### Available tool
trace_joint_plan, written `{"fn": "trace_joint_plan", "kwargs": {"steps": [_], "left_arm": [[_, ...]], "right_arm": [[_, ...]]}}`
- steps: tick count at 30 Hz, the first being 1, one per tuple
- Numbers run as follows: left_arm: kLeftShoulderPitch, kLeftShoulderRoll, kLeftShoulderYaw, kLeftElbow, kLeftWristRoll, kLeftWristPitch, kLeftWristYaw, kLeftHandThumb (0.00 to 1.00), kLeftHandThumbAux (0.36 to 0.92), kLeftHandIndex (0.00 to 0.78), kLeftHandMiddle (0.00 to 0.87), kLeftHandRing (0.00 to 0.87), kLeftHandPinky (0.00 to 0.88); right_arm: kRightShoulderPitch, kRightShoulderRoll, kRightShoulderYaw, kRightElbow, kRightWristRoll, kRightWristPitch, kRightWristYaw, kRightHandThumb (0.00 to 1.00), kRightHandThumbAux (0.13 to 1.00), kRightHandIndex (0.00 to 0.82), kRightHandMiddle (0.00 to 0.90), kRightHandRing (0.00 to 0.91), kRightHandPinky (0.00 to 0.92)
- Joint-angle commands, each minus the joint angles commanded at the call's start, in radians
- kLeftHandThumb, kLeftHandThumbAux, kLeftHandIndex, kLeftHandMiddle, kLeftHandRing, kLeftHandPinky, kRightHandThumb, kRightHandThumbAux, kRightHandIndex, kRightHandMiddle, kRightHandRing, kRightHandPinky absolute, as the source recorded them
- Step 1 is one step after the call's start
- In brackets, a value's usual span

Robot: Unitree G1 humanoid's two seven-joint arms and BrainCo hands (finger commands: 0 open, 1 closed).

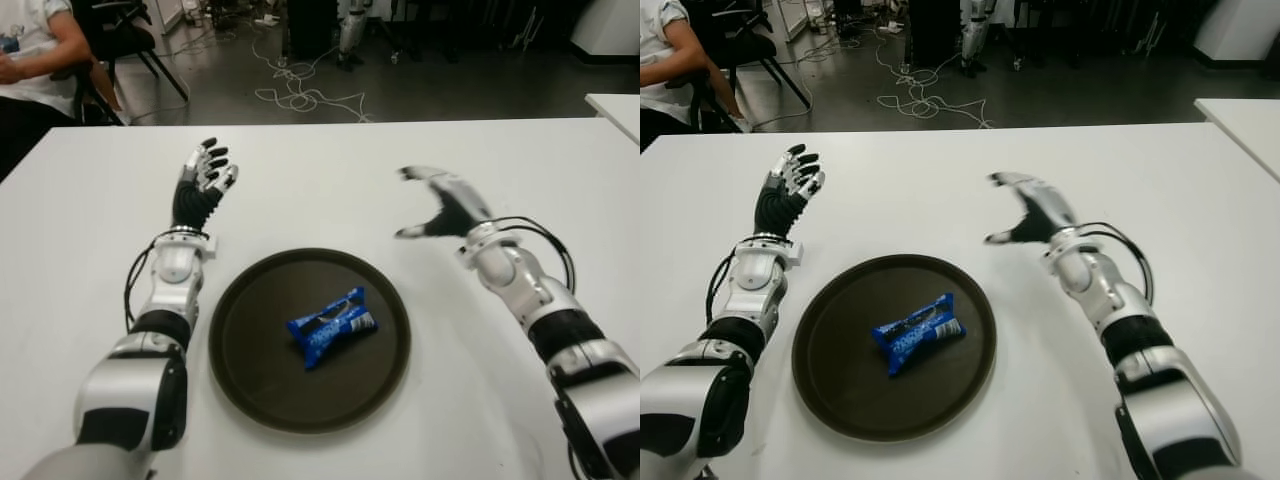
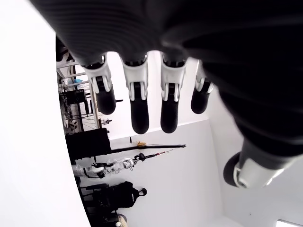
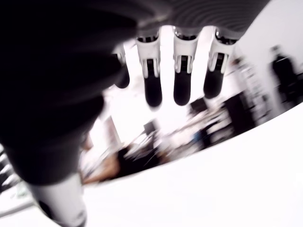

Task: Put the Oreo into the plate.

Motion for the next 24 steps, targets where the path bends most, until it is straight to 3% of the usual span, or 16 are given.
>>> {"fn": "trace_joint_plan", "kwargs": {"steps": [5,13,24], "left_arm": [[-0.005,0.003,-0.002,0.000,0.003,0.007,0.000,0.088,0.580,0.132,0.198,0.150,0.095],[-0.004,0.002,-0.002,-0.002,0.001,0.008,-0.009,0.096,0.604,0.125,0.195,0.148,0.098],[-0.004,0.002,-0.007,-0.007,0.006,0.003,-0.007,0.073,0.602,0.116,0.185,0.143,0.098]], "right_arm": [[-0.023,0.031,-0.044,0.040,0.066,-0.014,-0.021,0.000,0.831,0.228,0.293,0.305,0.328],[-0.042,0.061,-0.098,0.083,0.147,-0.022,-0.026,0.005,0.823,0.255,0.321,0.331,0.339],[-0.054,0.070,-0.118,0.103,0.183,-0.011,-0.033,0.058,0.826,0.275,0.338,0.350,0.364]]}}
